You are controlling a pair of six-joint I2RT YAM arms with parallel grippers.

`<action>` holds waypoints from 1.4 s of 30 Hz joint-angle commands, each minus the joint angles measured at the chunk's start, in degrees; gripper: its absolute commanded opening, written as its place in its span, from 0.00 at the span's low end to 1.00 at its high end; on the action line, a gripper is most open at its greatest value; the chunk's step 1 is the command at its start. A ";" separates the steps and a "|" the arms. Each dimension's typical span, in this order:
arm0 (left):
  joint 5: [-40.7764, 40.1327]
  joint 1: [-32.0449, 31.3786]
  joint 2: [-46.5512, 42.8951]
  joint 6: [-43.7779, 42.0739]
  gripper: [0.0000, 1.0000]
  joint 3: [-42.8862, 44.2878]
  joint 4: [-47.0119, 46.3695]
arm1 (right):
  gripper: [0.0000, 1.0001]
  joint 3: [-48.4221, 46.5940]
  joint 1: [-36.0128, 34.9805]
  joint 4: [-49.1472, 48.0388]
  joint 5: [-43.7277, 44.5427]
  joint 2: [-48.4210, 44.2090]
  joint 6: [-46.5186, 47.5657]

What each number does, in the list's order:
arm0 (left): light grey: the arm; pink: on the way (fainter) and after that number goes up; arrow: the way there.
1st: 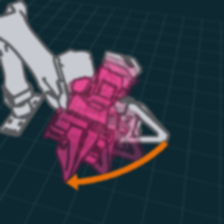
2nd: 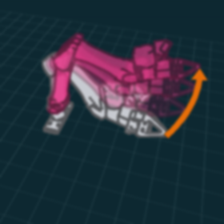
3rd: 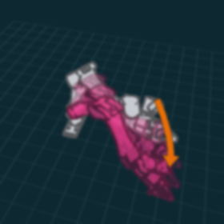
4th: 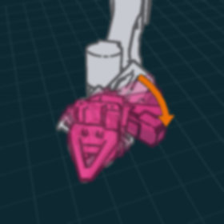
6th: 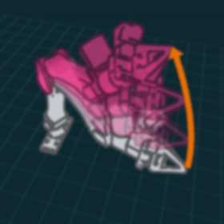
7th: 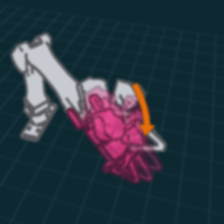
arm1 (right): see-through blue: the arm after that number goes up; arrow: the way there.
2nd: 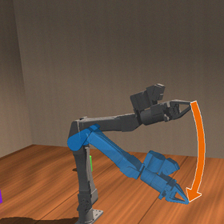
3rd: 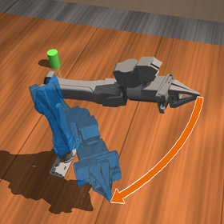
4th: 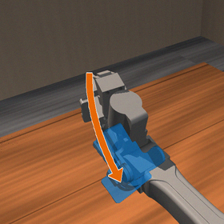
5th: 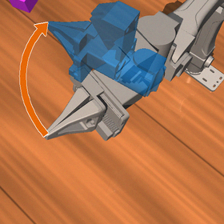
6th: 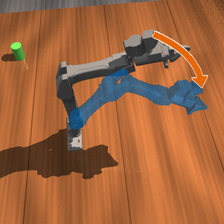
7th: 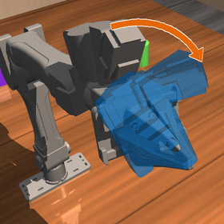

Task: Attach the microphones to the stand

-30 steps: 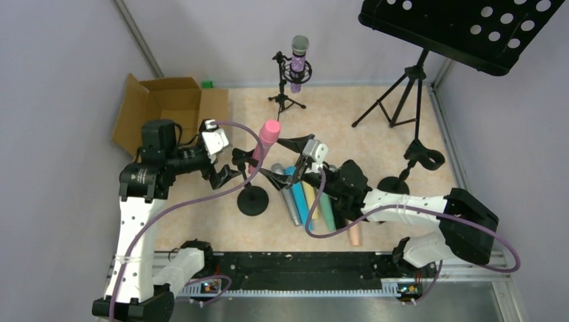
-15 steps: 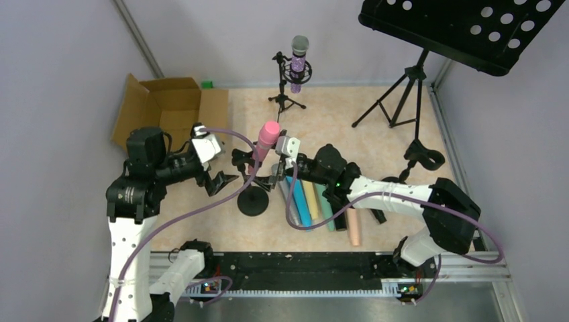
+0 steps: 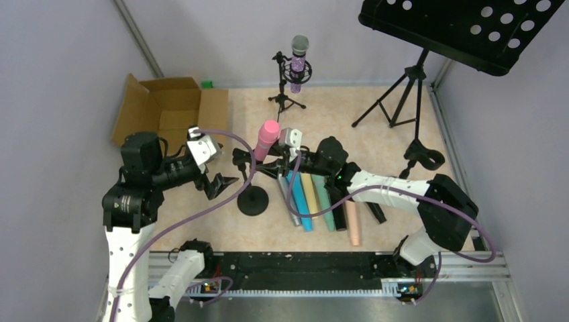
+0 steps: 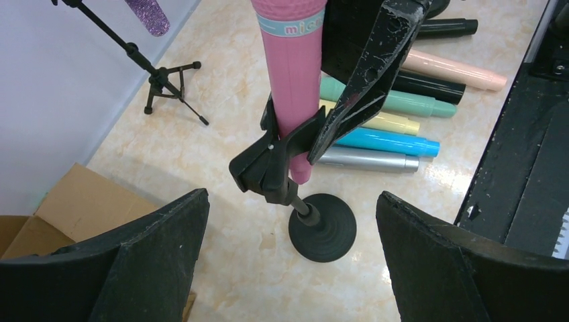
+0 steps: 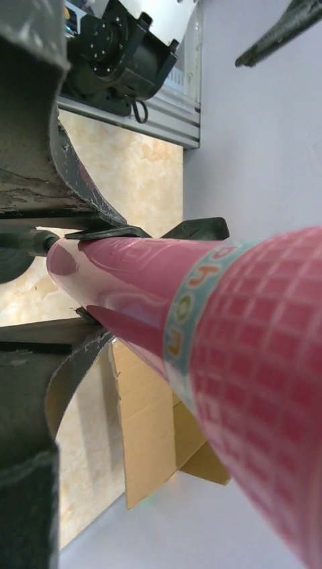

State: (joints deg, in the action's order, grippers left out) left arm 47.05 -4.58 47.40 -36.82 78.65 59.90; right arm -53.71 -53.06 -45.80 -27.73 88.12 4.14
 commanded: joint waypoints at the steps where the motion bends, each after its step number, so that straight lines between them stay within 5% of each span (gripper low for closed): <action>1: 0.81 0.18 -0.56 1.88 0.99 0.97 -3.05 | 0.26 -4.16 0.34 -1.80 -4.15 0.36 -1.39; 4: -0.40 0.18 -1.01 2.16 0.99 0.06 -4.48 | 0.00 -5.81 0.38 -1.33 -3.99 1.13 -1.72; 15: -8.94 0.18 -2.13 2.00 0.99 -5.04 -11.60 | 0.00 -19.21 0.42 -5.67 19.37 12.07 6.76; 27: -12.92 0.57 -0.30 4.20 0.99 -8.36 -16.31 | 0.00 -46.45 3.53 -12.15 38.06 37.39 12.39; 34: -15.04 2.64 0.13 5.45 0.99 -9.08 -17.66 | 0.00 -63.12 6.24 -10.24 41.60 48.95 9.33; 42: -15.14 3.34 0.39 5.18 0.99 -11.14 -18.97 | 0.00 -69.25 7.06 -12.17 41.91 53.90 7.81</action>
State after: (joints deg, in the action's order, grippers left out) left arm 32.08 -1.65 47.77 -32.56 68.75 44.18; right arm -118.30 -46.63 -52.62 13.17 140.97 12.05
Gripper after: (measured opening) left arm 0.991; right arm 0.427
